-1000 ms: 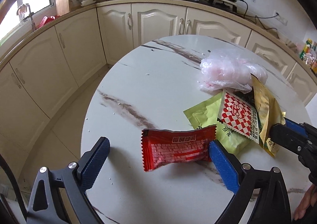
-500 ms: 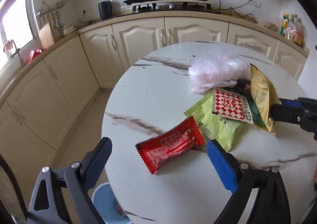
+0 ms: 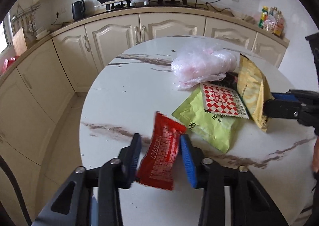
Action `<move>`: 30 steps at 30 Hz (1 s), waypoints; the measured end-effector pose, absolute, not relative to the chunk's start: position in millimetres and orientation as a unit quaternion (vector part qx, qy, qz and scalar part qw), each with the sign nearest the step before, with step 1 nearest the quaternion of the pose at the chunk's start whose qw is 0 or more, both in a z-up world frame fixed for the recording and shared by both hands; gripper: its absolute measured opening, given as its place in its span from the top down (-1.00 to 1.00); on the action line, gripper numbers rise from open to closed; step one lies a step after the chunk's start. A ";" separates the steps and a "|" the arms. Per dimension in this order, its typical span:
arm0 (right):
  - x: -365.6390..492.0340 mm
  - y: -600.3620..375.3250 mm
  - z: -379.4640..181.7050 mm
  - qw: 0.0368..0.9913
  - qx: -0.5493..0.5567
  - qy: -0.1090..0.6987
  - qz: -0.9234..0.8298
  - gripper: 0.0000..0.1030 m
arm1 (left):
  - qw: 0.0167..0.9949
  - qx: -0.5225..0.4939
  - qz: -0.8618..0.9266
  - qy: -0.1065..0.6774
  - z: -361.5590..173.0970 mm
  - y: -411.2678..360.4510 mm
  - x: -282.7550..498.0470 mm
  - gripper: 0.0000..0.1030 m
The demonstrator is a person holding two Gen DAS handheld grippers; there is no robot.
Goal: Collect trash
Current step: 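Grasp the red candy wrapper with the left tool while the right tool grasps the gold bag, then carry both items over the blue bucket and open both tools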
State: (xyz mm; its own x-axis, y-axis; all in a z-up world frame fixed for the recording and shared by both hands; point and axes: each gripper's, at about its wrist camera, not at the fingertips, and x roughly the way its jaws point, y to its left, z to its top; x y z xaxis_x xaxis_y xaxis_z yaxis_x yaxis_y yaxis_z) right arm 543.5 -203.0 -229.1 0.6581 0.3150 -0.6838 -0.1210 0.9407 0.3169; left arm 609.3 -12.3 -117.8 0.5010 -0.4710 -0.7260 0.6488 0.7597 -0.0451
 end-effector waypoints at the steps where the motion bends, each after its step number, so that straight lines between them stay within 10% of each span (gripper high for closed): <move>1: 544.7 -201.6 -229.2 0.903 0.122 0.394 0.120 0.51 | 0.861 0.115 -0.323 0.375 -118.2 -13.3 608.2 0.60; 30: 492.9 -103.7 -166.1 0.917 0.080 0.358 0.159 0.59 | 0.888 -0.027 -0.335 0.313 -47.5 97.3 473.5 0.84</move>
State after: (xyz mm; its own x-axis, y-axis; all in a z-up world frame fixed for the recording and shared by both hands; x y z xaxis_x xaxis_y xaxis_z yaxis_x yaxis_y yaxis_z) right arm 492.9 -103.7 -166.1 0.6936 0.3488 -0.6302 -0.2346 0.9366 0.2602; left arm 473.5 97.3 -47.5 0.5788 -0.6123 -0.5386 0.5790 0.7736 -0.2574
